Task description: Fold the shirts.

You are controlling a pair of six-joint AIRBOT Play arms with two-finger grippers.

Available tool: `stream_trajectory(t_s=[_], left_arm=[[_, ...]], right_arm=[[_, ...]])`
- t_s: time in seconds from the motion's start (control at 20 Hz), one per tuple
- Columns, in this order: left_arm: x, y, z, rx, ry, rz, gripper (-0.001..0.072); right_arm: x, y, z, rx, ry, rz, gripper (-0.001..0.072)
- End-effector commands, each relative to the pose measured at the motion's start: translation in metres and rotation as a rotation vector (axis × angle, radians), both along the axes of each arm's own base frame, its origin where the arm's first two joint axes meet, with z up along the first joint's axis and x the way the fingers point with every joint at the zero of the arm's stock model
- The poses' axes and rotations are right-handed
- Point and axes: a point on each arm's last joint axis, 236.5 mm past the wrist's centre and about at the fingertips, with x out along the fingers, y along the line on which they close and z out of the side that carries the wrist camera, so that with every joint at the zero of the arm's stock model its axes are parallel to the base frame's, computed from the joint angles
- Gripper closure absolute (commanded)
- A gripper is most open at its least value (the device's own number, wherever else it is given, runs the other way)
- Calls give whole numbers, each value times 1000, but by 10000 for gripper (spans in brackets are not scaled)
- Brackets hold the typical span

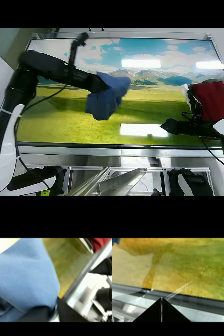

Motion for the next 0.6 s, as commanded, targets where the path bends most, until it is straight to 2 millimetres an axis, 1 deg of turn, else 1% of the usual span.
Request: stream_trajectory(t_s=[0.0, 0.05, 0.1, 0.15, 0.25, 0.3, 0.35, 0.4, 0.45, 0.5, 0.55], left_arm=[[-11, -30, -27, 29, 74, -39, 5], [-6, -25, -28, 33, 81, -24, 5], [0, -14, -25, 40, 81, -11, 5], [8, 0, -20, 53, 76, 14, 6], [31, 50, -13, 120, 73, 110, 6], [42, 75, -16, 148, 87, 174, 5], [51, 96, -23, 158, 113, 234, 5], [57, 112, -36, 158, 146, 280, 6], [60, 124, -56, 163, 192, 321, 6], [60, 132, -79, 169, 235, 348, 5], [58, 136, -106, 182, 277, 354, 6]], right_arm=[[-1, 0, 0, -4, -6, 14, 639], [-1, 0, 0, -4, -6, 14, 447], [0, 0, 1, -4, -9, 13, 269], [3, -1, 2, -7, -23, 9, 249], [18, -4, 4, -29, -93, 15, 249], [28, -3, 5, -23, -124, 29, 249], [36, 3, 5, 6, -139, 48, 248], [46, 11, 4, 47, -146, 66, 247], [59, 15, -1, 70, -157, 83, 246], [71, 15, -8, 77, -159, 88, 237], [84, 15, -15, 86, -154, 88, 153]])
